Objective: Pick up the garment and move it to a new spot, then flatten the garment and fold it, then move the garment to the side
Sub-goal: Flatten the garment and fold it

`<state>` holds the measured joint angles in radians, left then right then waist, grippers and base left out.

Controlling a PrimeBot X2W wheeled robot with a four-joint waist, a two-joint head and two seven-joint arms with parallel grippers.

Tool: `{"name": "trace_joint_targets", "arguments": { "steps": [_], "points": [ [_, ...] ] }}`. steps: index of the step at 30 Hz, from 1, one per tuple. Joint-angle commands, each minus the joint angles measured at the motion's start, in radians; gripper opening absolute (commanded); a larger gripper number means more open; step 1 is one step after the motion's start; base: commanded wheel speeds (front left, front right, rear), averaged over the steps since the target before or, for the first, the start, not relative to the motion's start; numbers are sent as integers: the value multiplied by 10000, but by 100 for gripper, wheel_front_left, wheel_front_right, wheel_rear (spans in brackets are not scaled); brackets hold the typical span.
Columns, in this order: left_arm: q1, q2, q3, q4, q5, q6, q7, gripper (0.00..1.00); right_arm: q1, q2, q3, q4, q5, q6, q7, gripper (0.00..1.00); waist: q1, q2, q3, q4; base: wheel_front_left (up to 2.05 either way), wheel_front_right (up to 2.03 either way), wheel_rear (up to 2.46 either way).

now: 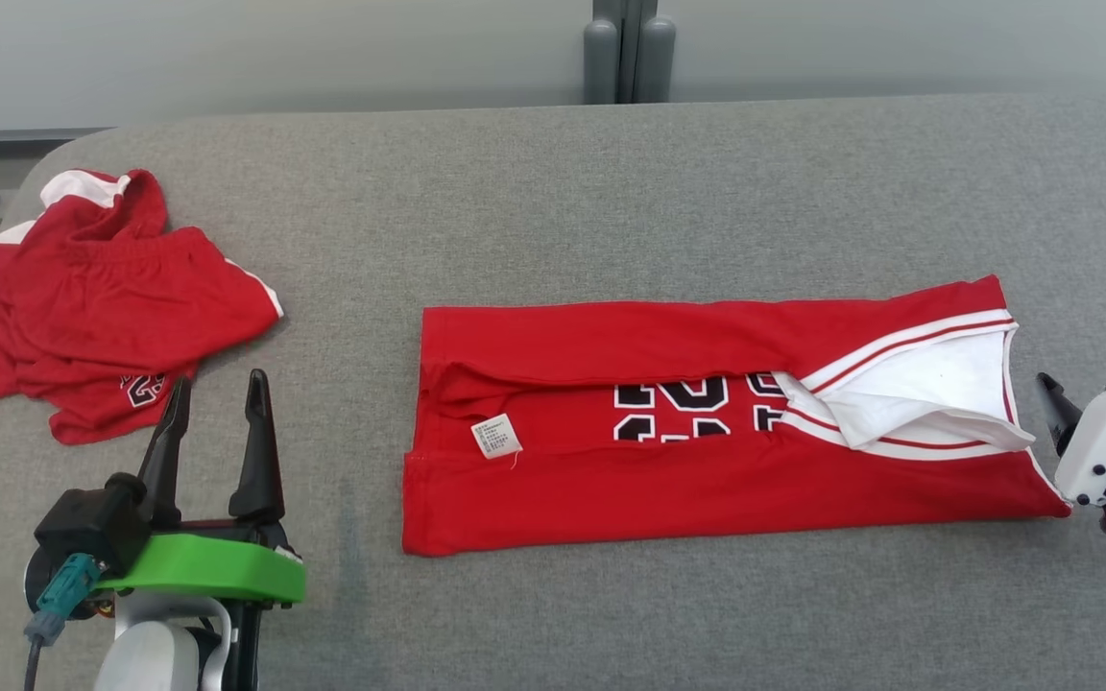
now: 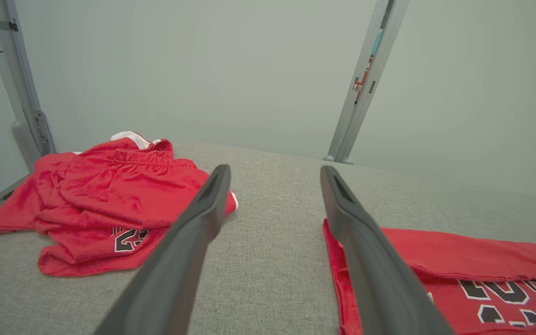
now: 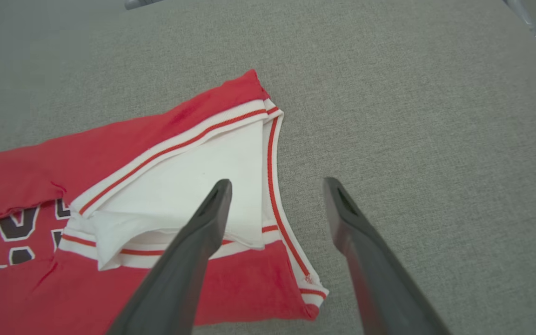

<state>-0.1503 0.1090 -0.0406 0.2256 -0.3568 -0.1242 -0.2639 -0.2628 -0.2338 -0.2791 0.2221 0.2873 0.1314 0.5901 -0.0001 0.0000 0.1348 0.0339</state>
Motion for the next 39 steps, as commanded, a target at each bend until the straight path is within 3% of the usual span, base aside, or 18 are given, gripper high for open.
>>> {"name": "trace_joint_targets", "arguments": {
  "steps": [1,9,19,20,22,31,39],
  "points": [
    [66,28,9,5,76,-39,-3,100,-299,13,-86,201,-149,-15,81,100,1,0,112,68,0,0,0],
    [-442,115,-80,154,319,-63,-3,100,-1493,90,-156,1927,-815,-14,668,100,1,0,769,242,0,0,0],
    [-949,230,-289,145,196,-71,-4,100,-1958,253,-16,3390,-722,-14,796,100,1,0,1179,405,0,0,0],
    [-972,245,-295,124,189,-71,-4,100,-1961,266,5,3527,-742,-14,838,58,1,0,1186,399,0,0,0],
    [-980,275,-265,101,178,-71,-4,100,-1985,290,-9,3654,-773,-14,745,0,1,0,1172,368,0,0,0],
    [-786,366,-226,46,150,-71,-4,100,-2283,-548,-682,3020,-1408,-20,-366,0,1,0,930,42,0,0,0],
    [-570,246,-285,159,140,-72,-4,100,-1917,-1234,-1357,2205,-2009,-17,-375,0,1,0,660,-167,0,0,0]
  ]
}}
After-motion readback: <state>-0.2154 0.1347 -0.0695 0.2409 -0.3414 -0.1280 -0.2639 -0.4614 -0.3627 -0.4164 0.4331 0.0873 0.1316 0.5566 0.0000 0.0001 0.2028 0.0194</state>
